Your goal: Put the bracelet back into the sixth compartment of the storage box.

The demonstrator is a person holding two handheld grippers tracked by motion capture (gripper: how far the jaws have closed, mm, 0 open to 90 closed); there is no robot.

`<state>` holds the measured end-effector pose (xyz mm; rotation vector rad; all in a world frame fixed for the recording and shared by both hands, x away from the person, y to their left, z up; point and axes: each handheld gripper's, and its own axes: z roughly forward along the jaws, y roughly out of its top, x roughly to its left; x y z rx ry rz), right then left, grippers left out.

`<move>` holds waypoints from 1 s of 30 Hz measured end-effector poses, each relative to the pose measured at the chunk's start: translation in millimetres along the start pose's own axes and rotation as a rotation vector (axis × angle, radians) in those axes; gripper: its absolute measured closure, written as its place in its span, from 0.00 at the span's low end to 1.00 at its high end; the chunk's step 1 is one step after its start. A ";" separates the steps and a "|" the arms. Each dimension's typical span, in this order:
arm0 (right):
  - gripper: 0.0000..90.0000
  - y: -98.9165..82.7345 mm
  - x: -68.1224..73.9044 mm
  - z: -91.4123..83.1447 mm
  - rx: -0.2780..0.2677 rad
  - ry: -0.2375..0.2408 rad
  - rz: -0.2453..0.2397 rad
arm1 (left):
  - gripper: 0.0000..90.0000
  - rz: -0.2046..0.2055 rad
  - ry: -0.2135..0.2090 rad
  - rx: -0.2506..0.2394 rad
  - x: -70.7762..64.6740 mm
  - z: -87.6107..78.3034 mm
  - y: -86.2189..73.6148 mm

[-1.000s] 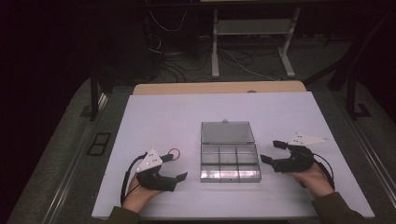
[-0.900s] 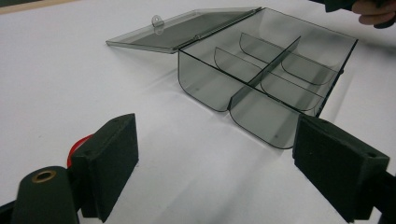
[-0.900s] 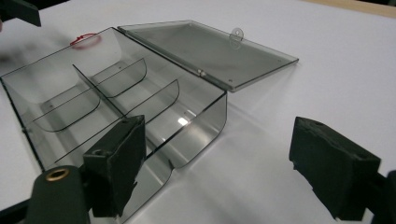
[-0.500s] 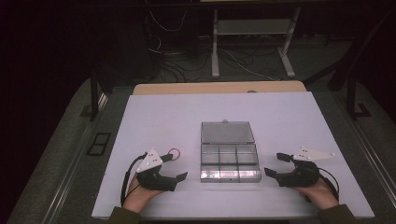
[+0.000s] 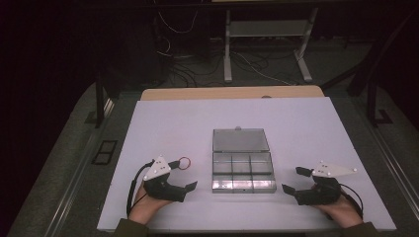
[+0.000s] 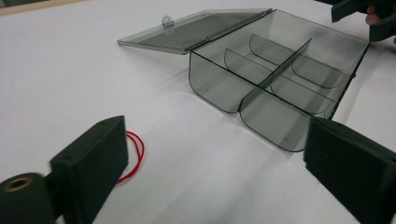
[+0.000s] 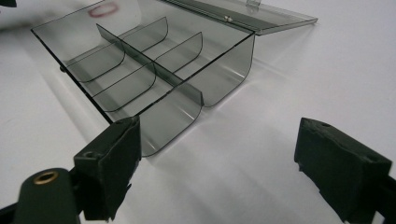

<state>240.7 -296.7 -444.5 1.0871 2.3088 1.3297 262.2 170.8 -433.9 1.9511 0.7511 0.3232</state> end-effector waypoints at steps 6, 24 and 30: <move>0.16 -0.5 1.0 0.5 0.003 -0.004 0.000 | 0.00 0.005 0.018 0.012 5.7 0.9 6.0; 0.16 -0.8 1.0 1.3 0.009 -0.009 -0.001 | 0.00 -0.044 0.045 0.003 35.4 11.3 19.4; 0.16 -0.8 0.2 1.6 0.005 -0.010 -0.003 | 0.00 -0.047 0.059 -0.007 44.7 15.4 27.2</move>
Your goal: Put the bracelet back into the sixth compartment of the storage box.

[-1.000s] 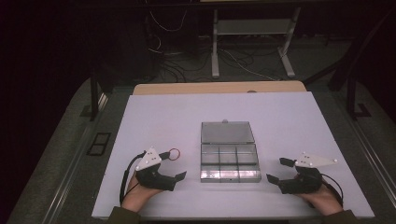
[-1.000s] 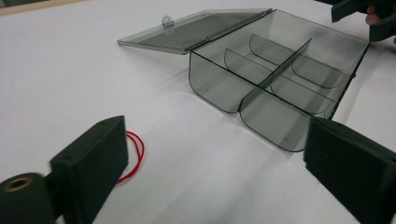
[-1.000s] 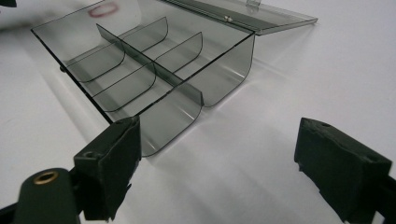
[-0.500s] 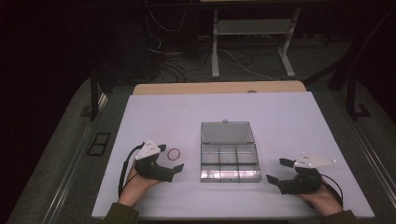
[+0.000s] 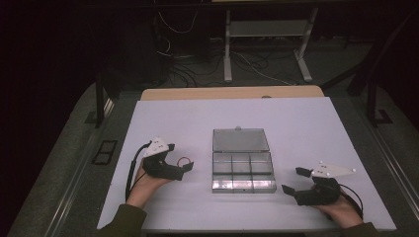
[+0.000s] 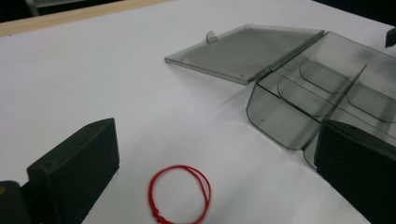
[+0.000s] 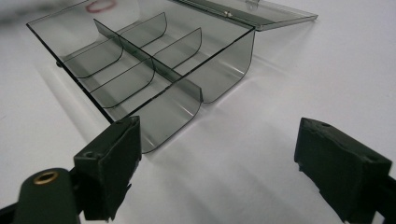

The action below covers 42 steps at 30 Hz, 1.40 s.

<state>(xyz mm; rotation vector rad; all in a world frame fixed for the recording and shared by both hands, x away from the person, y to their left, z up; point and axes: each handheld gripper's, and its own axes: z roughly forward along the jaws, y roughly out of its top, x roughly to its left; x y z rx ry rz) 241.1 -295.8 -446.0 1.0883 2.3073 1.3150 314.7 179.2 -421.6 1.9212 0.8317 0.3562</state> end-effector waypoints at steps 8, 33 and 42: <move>0.16 0.2 0.9 -0.7 -0.002 0.005 -0.002 | 0.01 0.000 0.027 0.002 10.2 9.4 12.0; 0.16 1.4 2.3 -0.4 -0.001 0.005 -0.015 | 0.36 -0.033 0.065 0.113 31.9 24.9 3.7; 0.16 1.3 2.2 -0.3 0.000 0.001 -0.022 | 0.58 -0.008 0.061 0.179 31.8 24.7 0.2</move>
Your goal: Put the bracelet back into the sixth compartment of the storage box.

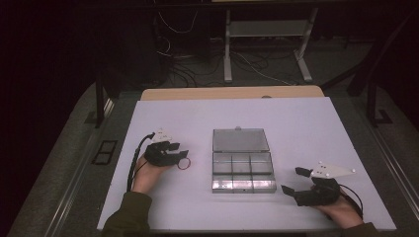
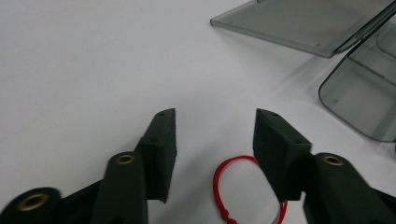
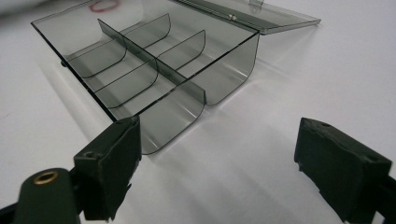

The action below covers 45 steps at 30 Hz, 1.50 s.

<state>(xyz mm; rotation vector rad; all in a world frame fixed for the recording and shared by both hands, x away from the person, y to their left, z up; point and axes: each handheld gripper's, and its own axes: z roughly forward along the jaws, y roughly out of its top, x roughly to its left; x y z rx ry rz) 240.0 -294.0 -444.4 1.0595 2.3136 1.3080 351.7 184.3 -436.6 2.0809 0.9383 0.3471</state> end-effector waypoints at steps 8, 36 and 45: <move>0.16 0.1 0.4 -0.1 0.002 -0.001 -0.004 | 0.71 0.016 -0.010 0.041 -0.1 1.7 -3.1; 0.16 -0.2 -0.1 0.2 0.003 0.001 -0.003 | 0.95 0.039 -0.026 0.106 0.9 7.4 -7.5; 0.16 -0.1 0.1 0.0 0.003 0.000 -0.004 | 0.98 0.038 -0.032 0.107 0.2 7.5 -7.4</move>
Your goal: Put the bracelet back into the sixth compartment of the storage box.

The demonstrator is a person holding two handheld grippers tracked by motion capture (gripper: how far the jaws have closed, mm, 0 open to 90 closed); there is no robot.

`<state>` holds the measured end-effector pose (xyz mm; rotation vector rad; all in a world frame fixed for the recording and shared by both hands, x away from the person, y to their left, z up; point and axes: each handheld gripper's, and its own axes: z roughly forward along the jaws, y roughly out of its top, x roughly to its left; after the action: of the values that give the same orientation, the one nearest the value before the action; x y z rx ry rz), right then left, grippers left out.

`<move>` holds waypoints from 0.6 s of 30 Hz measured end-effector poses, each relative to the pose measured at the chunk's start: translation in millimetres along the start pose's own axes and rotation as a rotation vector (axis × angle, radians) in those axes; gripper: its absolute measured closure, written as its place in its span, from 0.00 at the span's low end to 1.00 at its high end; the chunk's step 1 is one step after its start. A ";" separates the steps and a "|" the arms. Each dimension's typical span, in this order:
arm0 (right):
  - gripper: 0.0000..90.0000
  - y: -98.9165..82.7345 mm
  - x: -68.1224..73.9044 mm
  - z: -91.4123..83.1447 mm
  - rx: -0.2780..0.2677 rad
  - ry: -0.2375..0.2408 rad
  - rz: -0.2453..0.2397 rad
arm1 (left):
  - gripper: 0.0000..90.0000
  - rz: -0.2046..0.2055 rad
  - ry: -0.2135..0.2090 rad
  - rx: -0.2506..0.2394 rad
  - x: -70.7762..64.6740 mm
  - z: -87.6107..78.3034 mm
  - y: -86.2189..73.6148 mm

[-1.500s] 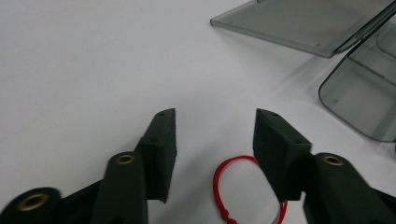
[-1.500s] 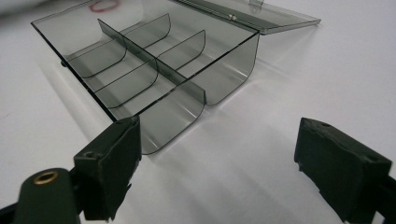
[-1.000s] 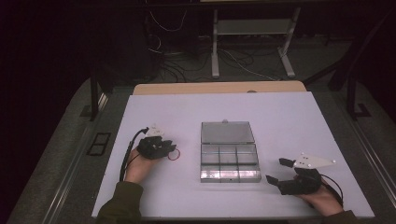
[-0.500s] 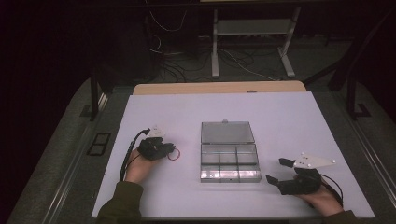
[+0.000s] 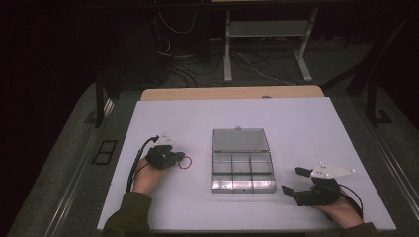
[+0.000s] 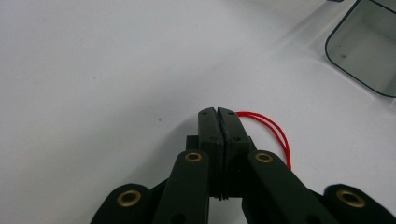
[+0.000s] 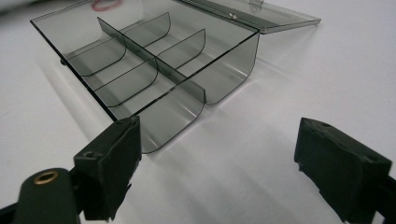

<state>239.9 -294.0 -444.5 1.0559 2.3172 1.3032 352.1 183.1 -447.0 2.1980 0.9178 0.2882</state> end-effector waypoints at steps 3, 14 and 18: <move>0.16 0.0 -0.2 -0.2 -0.001 -0.003 0.002 | 0.98 -0.001 0.002 0.000 0.1 -1.1 0.4; 0.16 0.1 -0.1 -0.5 -0.004 -0.003 0.000 | 0.98 -0.019 -0.004 -0.070 -3.5 -14.0 4.4; 0.16 0.2 0.0 -0.8 0.000 -0.001 0.006 | 0.98 -0.009 -0.010 -0.081 -5.6 -16.9 6.2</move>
<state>239.5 -294.3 -443.9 1.0637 2.3148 1.3049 343.8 185.3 -430.3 2.1192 0.8948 0.3049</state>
